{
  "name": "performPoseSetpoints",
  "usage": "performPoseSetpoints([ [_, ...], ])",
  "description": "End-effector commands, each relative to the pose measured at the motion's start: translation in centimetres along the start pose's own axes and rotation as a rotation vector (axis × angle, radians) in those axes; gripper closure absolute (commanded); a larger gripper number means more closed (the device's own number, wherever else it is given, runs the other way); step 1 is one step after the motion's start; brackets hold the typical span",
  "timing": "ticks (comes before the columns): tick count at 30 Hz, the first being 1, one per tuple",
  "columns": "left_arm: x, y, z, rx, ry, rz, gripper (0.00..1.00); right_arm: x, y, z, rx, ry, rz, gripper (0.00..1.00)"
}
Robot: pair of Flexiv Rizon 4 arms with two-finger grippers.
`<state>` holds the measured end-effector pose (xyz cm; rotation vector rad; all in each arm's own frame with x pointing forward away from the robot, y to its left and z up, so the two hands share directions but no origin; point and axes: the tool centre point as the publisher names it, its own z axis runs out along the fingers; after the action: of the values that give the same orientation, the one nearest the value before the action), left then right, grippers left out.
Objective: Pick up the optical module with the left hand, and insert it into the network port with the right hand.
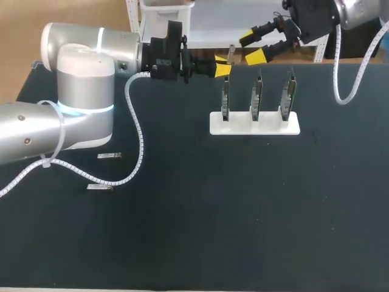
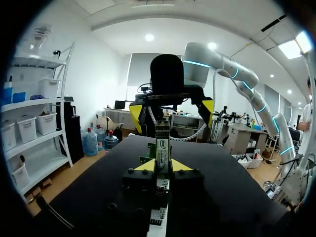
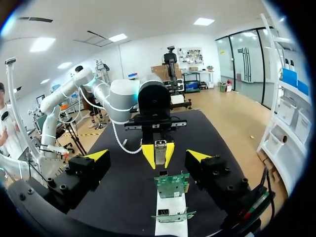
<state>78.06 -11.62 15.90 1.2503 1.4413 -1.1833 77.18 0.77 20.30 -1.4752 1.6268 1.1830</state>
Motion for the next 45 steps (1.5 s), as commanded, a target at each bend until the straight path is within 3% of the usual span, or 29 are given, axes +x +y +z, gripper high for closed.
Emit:
performPoseSetpoints([
  [1, 0.0, -0.2, -0.1, -0.004, -0.001, 0.001, 1.00, 0.0, 0.5, 0.5, 0.125, -0.001, -0.004, 0.00],
  [21, 0.0, -0.2, -0.1, -0.004, -0.001, 0.001, 1.00, -0.8, -0.1, 2.1, 0.052, 0.018, -0.032, 0.00],
  [39, 0.0, -0.2, -0.1, -0.004, -0.001, 0.001, 1.00, -0.9, 0.2, 2.9, 0.042, 0.028, -0.032, 0.00],
  [40, 0.0, -0.2, -0.1, -0.004, -0.001, 0.001, 1.00, -0.9, 0.2, 2.9, 0.043, 0.029, -0.032, 0.58],
  [41, 0.0, -0.2, -0.1, -0.004, -0.001, 0.001, 1.00, -0.9, 0.2, 2.9, 0.045, 0.030, -0.032, 1.00],
  [45, 0.0, -0.2, -0.1, -0.004, -0.001, 0.001, 1.00, -1.0, 0.3, 2.9, 0.047, 0.027, -0.033, 1.00],
])
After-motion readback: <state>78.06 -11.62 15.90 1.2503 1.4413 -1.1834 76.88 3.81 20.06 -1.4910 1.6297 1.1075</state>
